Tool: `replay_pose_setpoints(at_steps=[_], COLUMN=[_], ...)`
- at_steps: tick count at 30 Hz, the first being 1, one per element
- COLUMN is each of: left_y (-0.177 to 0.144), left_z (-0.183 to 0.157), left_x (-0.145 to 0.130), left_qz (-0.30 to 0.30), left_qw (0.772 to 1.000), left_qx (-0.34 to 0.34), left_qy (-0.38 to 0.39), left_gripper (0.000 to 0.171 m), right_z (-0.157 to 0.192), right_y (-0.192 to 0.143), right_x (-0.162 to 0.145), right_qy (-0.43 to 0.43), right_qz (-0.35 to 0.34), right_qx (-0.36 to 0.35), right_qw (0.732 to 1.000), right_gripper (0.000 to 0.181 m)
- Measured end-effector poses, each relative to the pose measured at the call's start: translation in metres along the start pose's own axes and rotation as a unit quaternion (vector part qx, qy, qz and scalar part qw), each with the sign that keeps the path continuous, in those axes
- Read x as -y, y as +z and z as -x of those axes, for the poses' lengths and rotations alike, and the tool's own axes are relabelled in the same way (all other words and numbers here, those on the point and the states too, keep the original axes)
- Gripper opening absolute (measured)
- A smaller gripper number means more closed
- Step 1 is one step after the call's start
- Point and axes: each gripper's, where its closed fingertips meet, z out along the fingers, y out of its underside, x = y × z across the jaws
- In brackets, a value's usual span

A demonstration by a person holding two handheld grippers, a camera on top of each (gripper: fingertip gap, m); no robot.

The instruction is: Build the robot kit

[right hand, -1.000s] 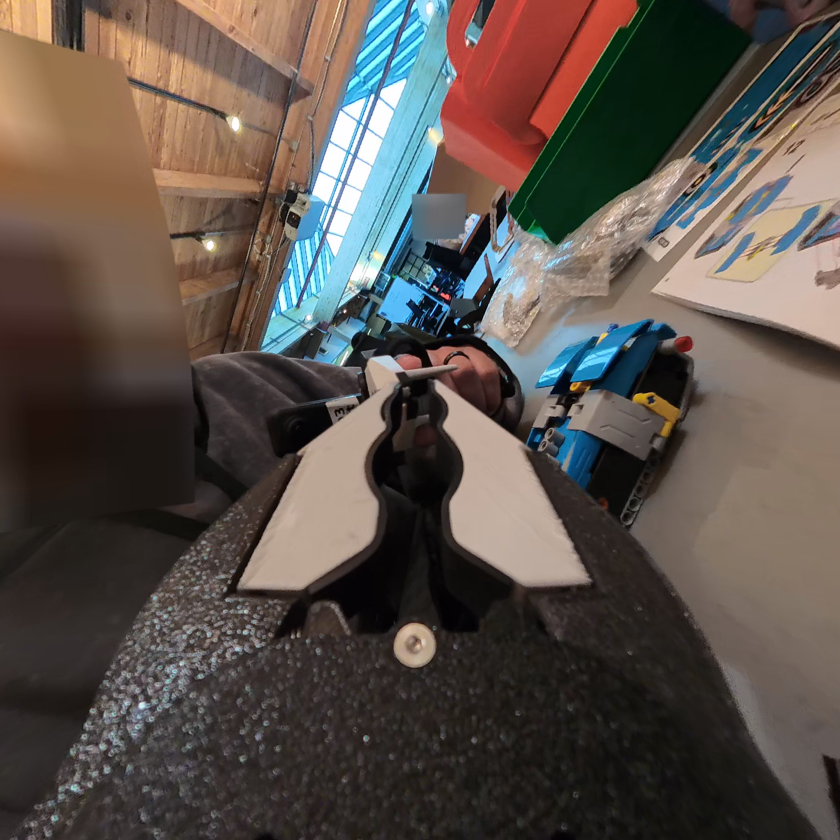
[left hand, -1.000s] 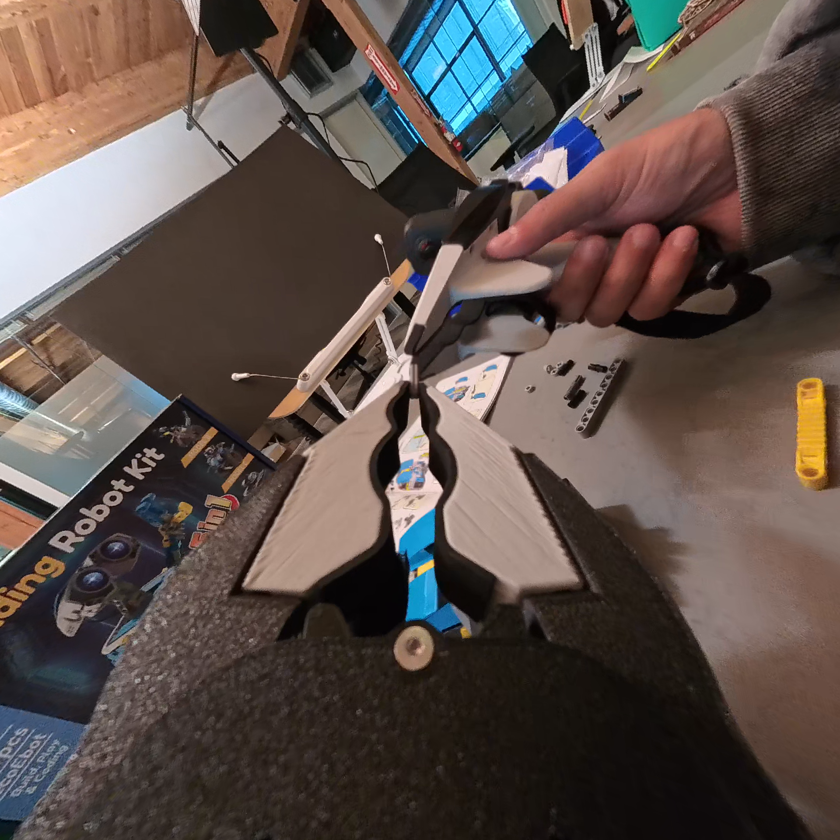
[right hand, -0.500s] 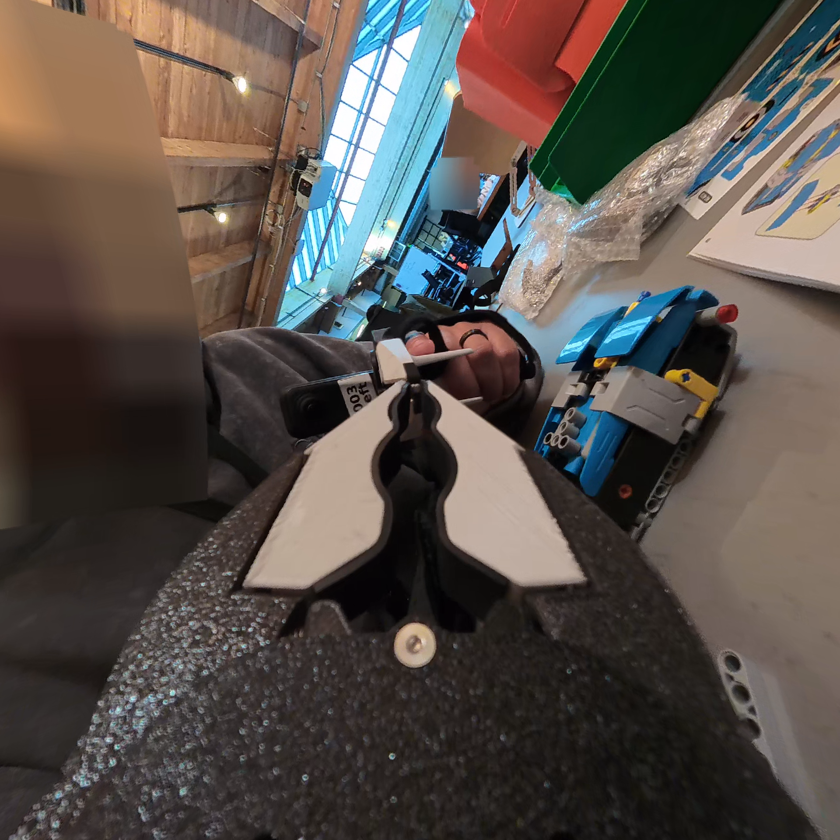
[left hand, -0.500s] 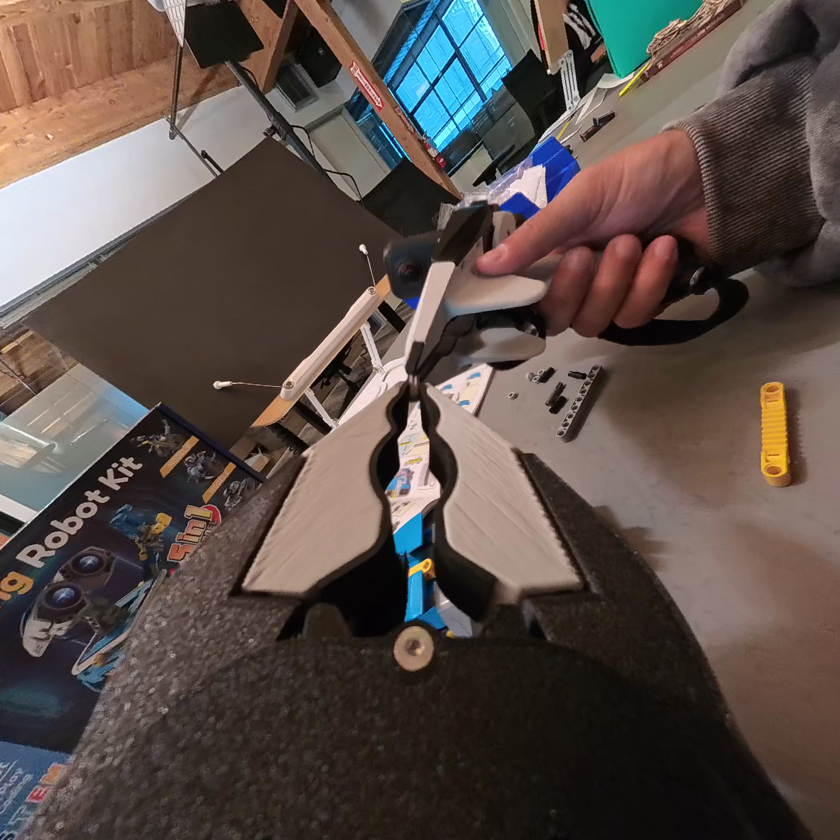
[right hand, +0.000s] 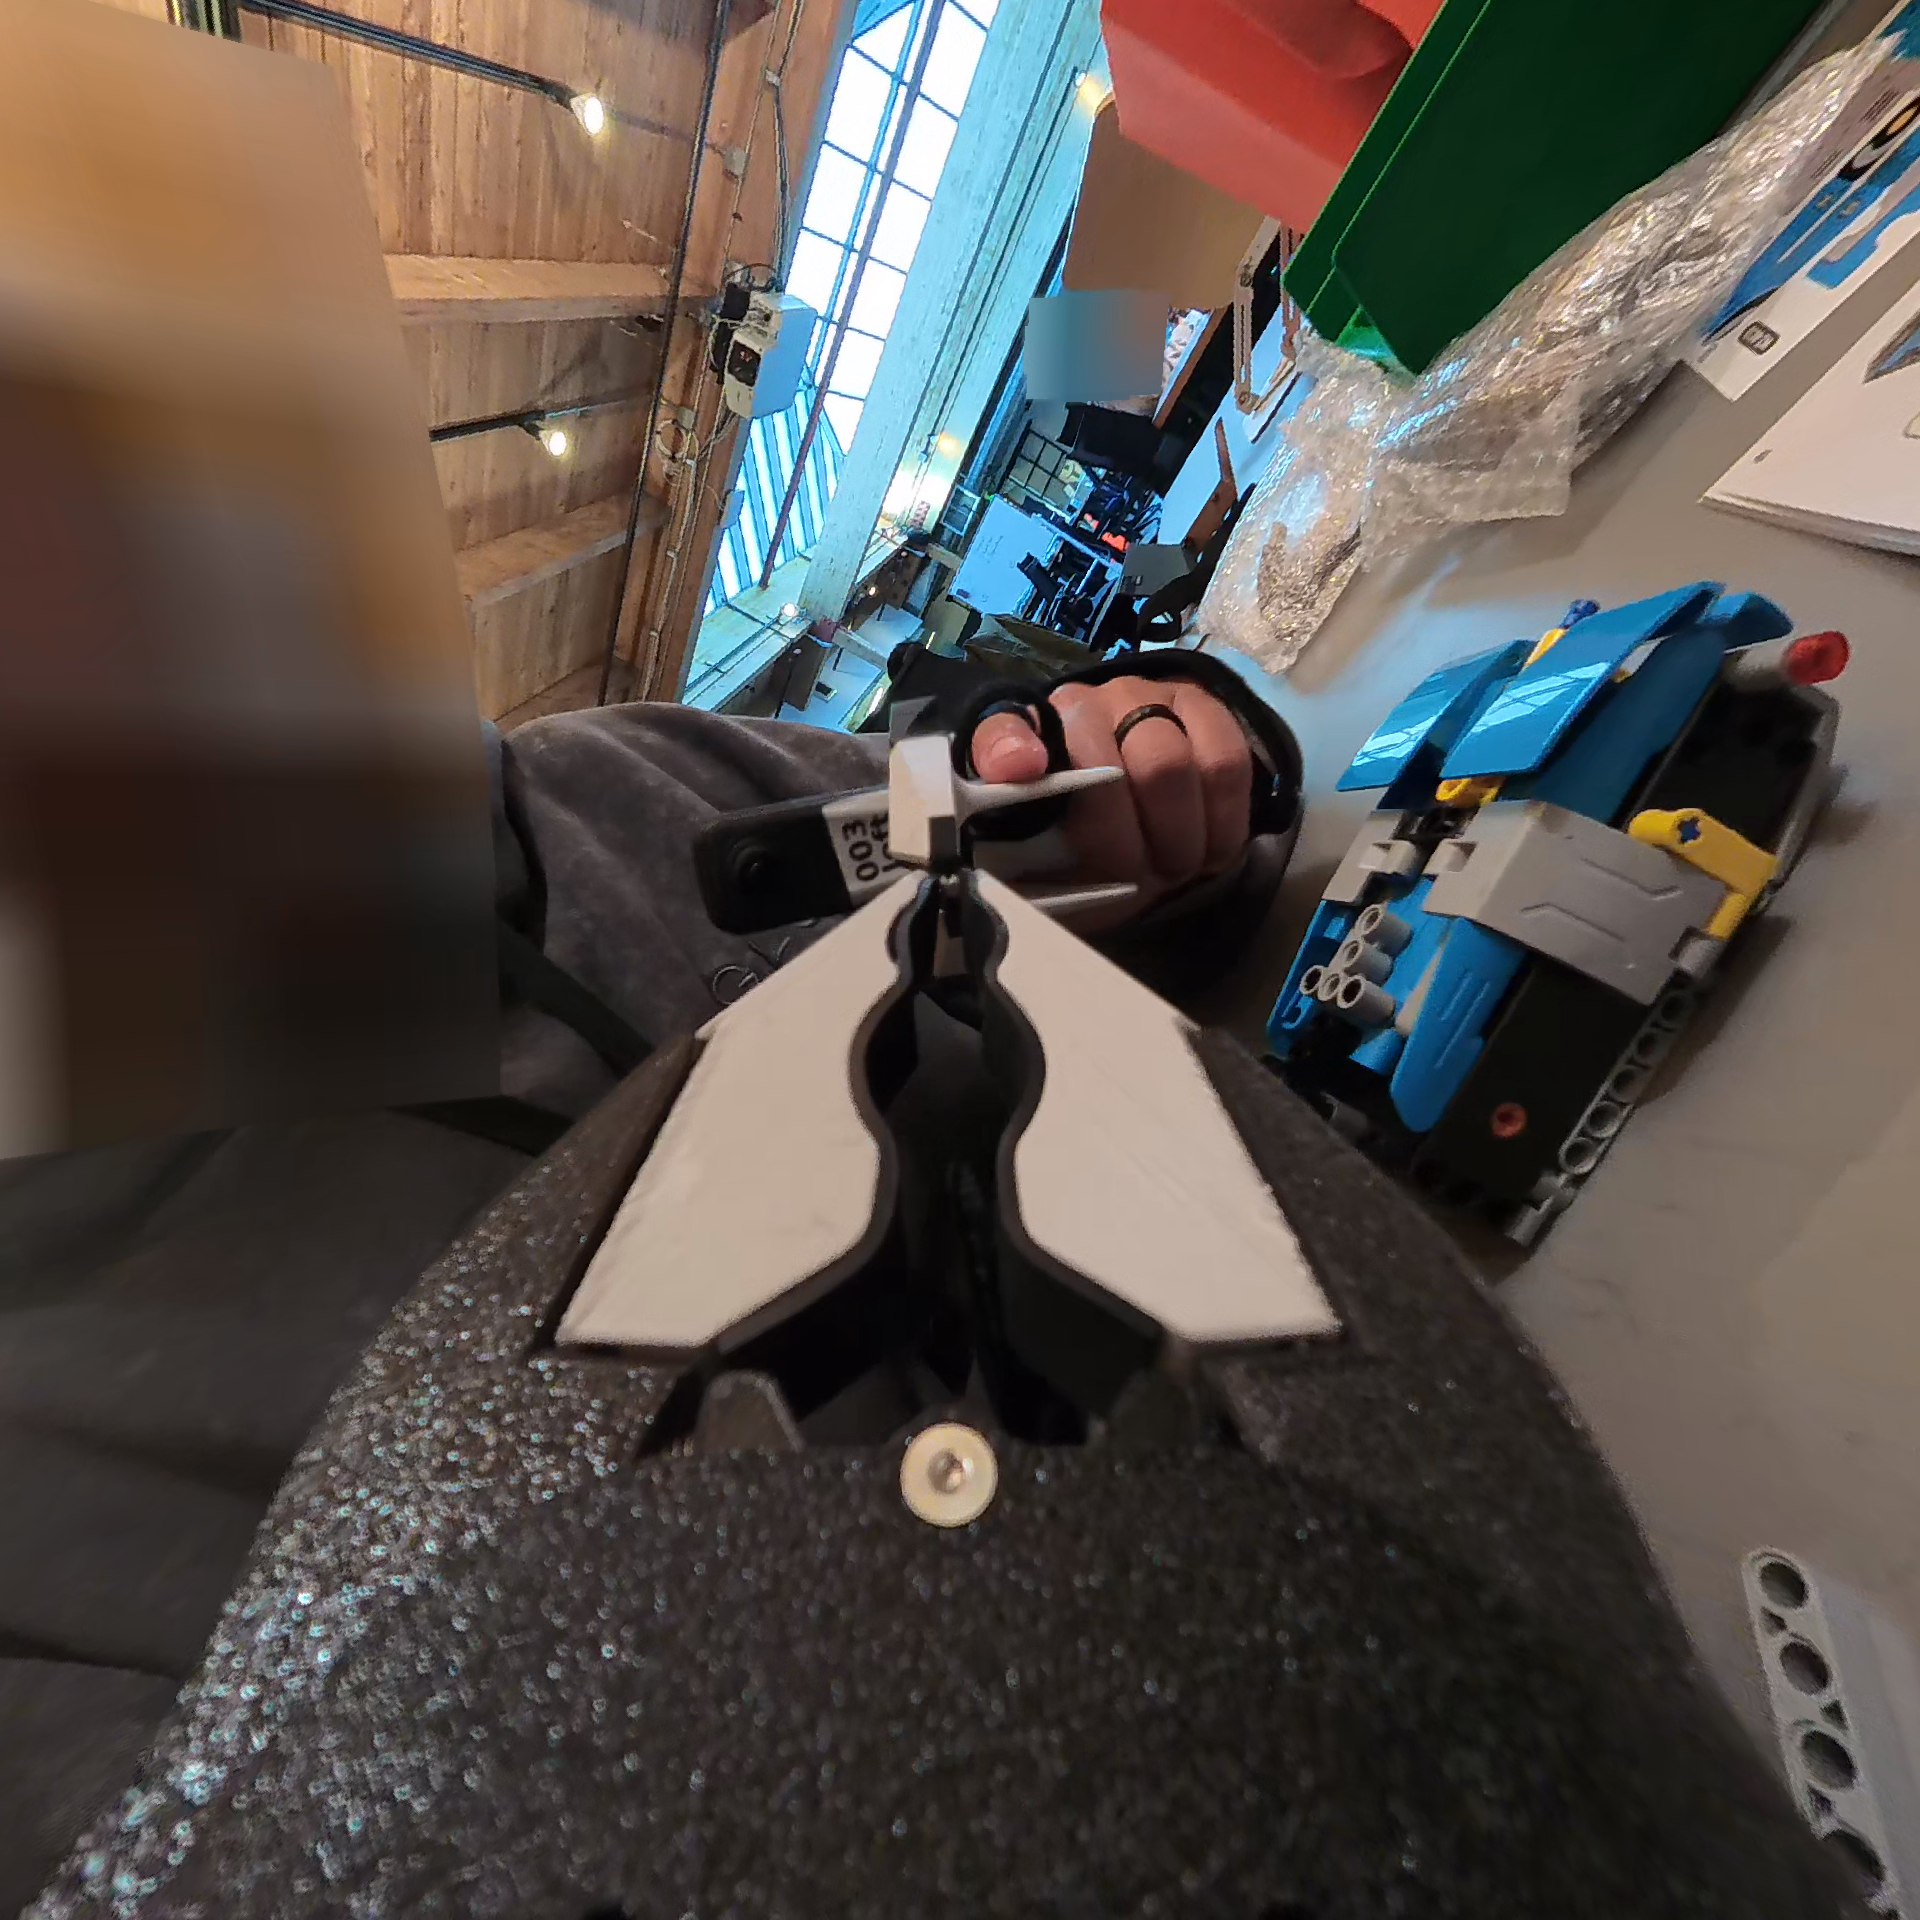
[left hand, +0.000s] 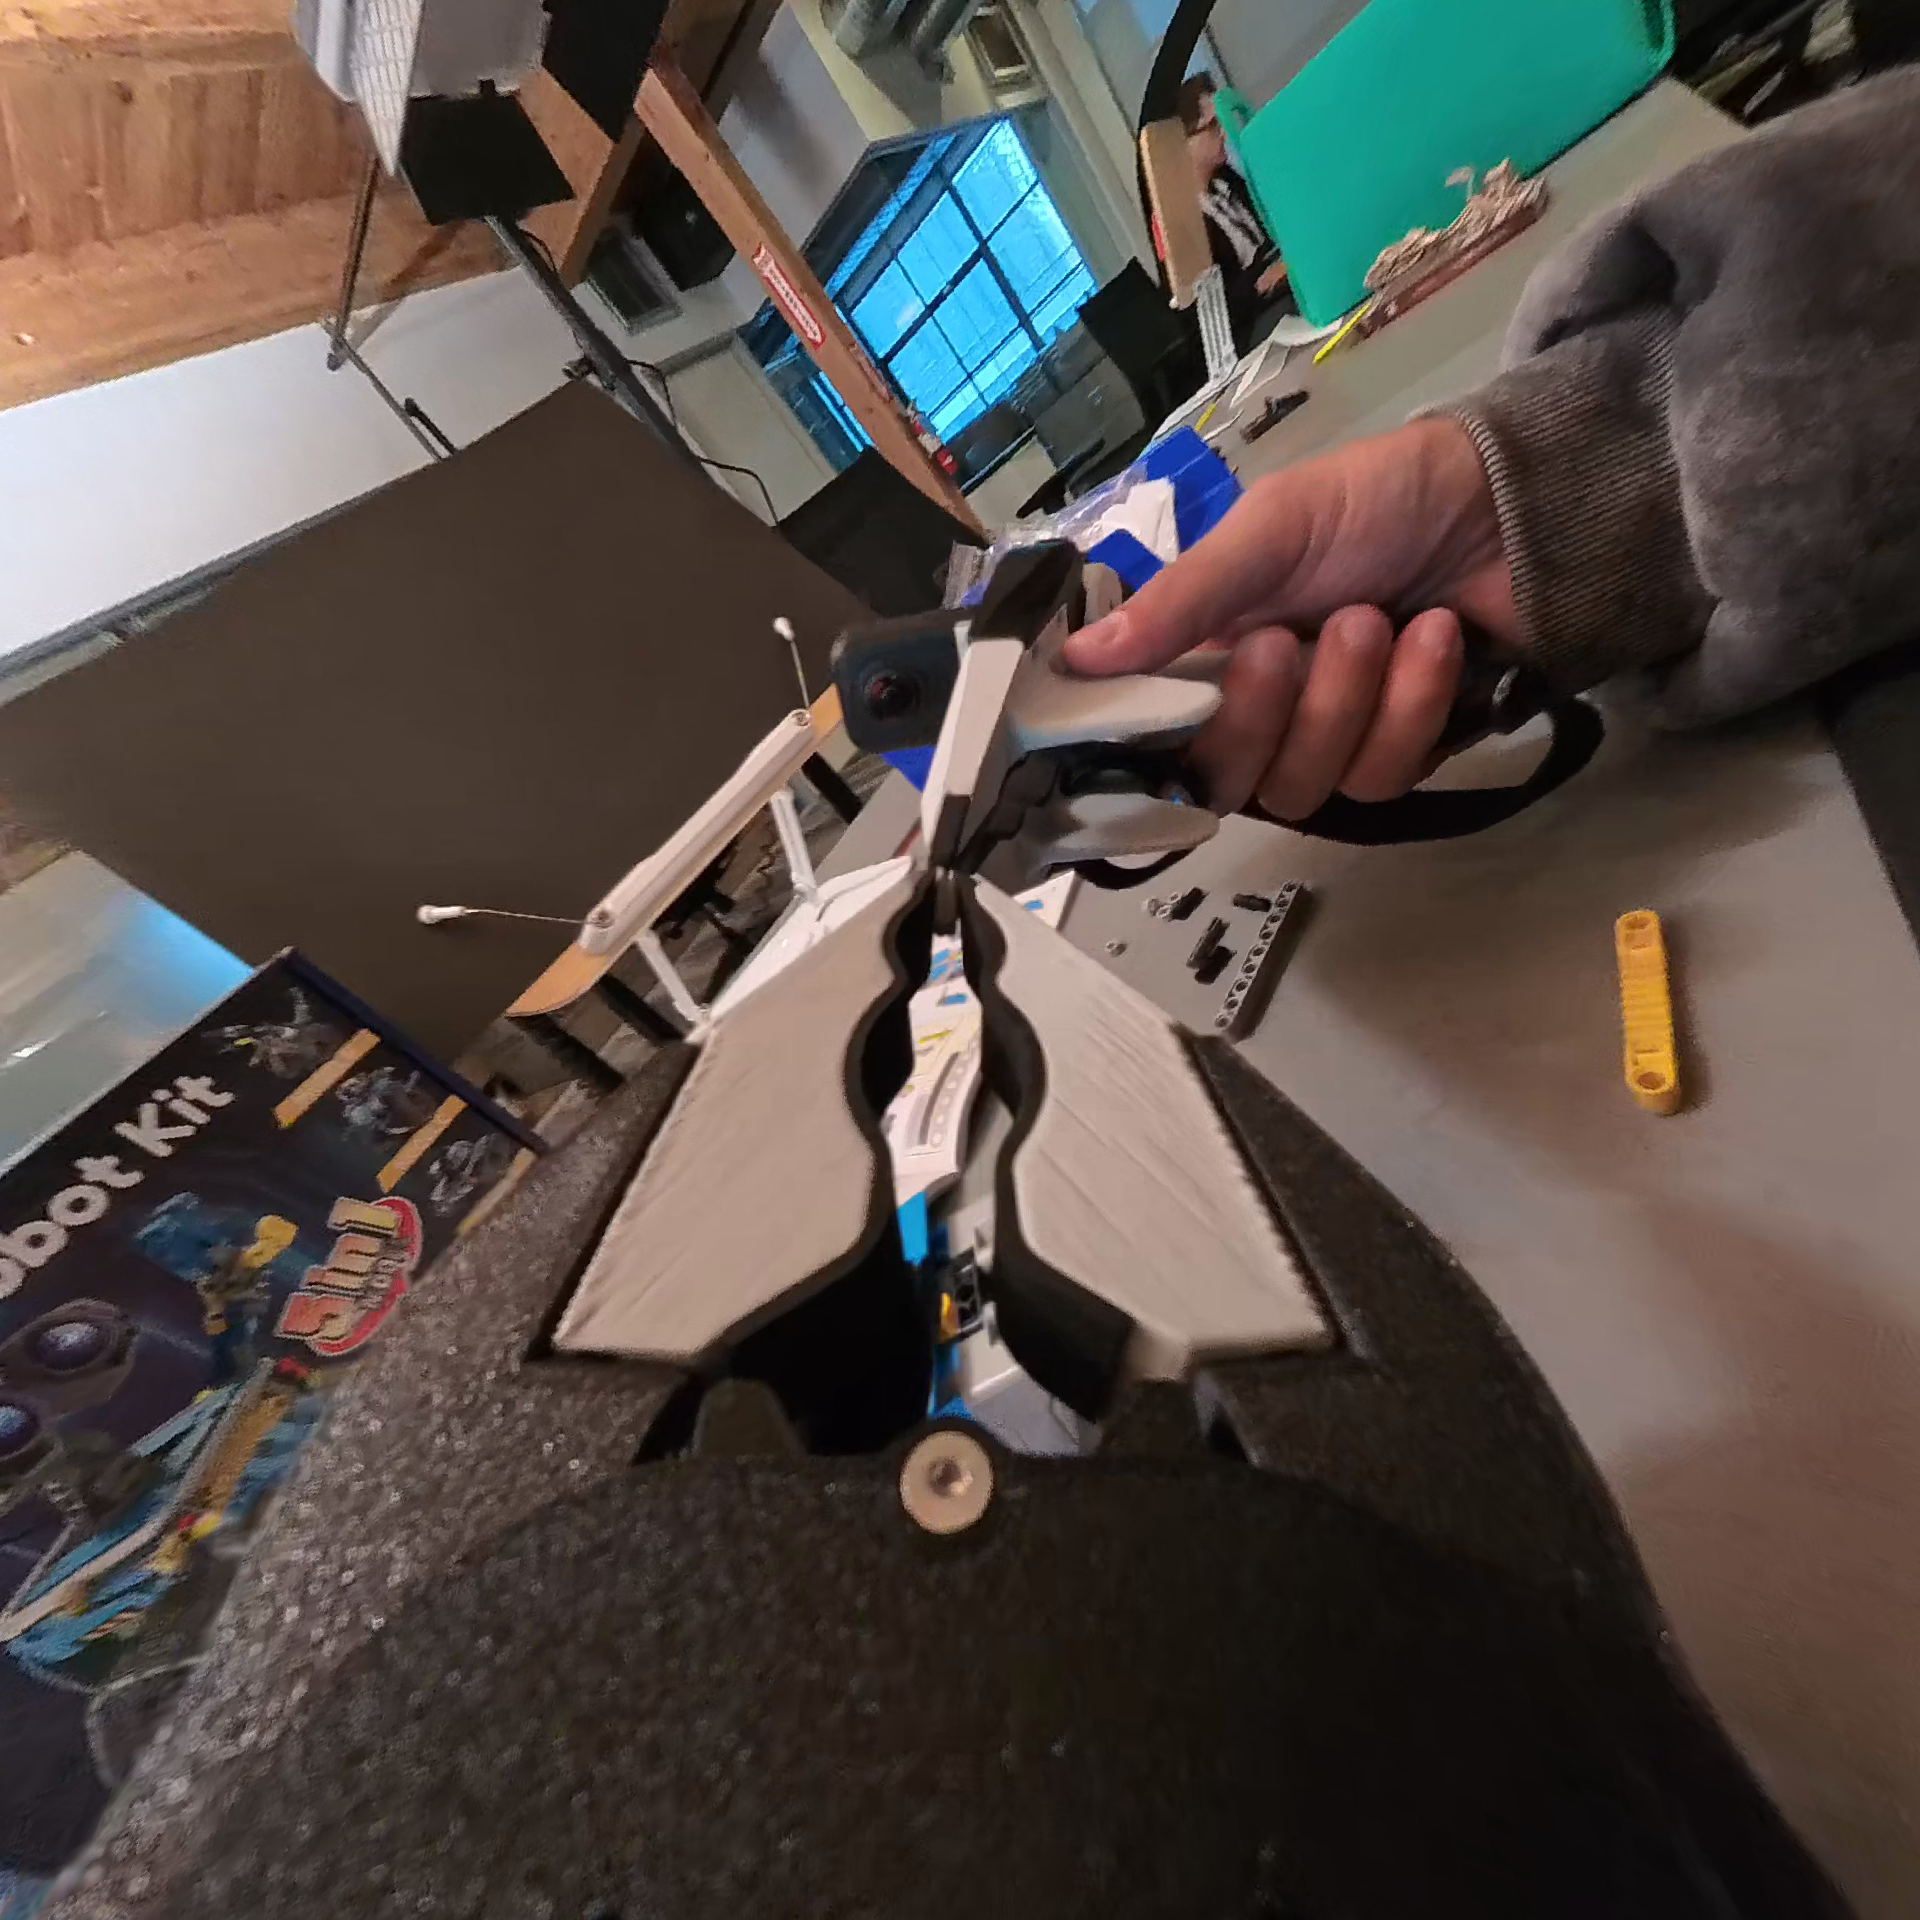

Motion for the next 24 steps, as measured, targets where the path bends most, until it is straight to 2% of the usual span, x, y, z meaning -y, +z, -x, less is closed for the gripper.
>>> replay_pose_setpoints(at_steps=[9,11,12,13,14,15,17,19,20,22,24], left_y=[-0.001,0.001,0.001,0.001,0.001,0.002,0.002,0.003,0.003,0.003,0.003], left_z=[-0.002,-0.003,-0.002,-0.002,0.0,0.001,0.002,0.002,0.002,0.002,0.001], left_x=[-0.001,-0.006,-0.007,-0.008,-0.009,-0.01,-0.013,-0.015,-0.016,-0.016,-0.016], left_qz=[-0.006,0.01,0.012,0.015,0.019,0.021,0.026,0.029,0.031,0.032,0.032], left_qw=[0.999,0.998,0.997,0.997,0.996,0.996,0.995,0.994,0.994,0.994,0.994], left_qx=[-0.022,-0.029,-0.032,-0.033,-0.034,-0.032,-0.03,-0.03,-0.03,-0.028,-0.028], left_qy=[-0.039,-0.055,-0.063,-0.071,-0.078,-0.084,-0.093,-0.101,-0.102,-0.1,-0.099], left_gripper=[0.003,0.003,0.003,0.003,0.003,0.003,0.003,0.003,0.004,0.003,0.003], right_z=[0.0,-0.004,-0.003,-0.004,-0.012,-0.024,-0.055,-0.083,-0.094,-0.109,-0.117], right_y=[-0.001,-0.004,-0.011,-0.022,-0.04,-0.064,-0.119,-0.159,-0.171,-0.179,-0.173], right_x=[-0.002,0.0,0.006,0.015,0.025,0.034,0.039,0.024,0.018,0.009,0.0], right_qy=[-0.002,-0.034,-0.064,-0.1,-0.146,-0.194,-0.254,-0.251,-0.242,-0.221,-0.202], right_qz=[0.006,0.006,-0.002,-0.015,-0.024,-0.024,0.026,0.12,0.149,0.178,0.194], right_qx=[-0.001,-0.038,-0.063,-0.104,-0.179,-0.272,-0.459,-0.571,-0.6,-0.617,-0.605], right_qw=[1.0,0.999,0.996,0.989,0.973,0.942,0.851,0.772,0.748,0.734,0.746], right_gripper=[0.003,0.004,0.011,0.025,0.033,0.034,0.026,0.026,0.026,0.025,0.025])
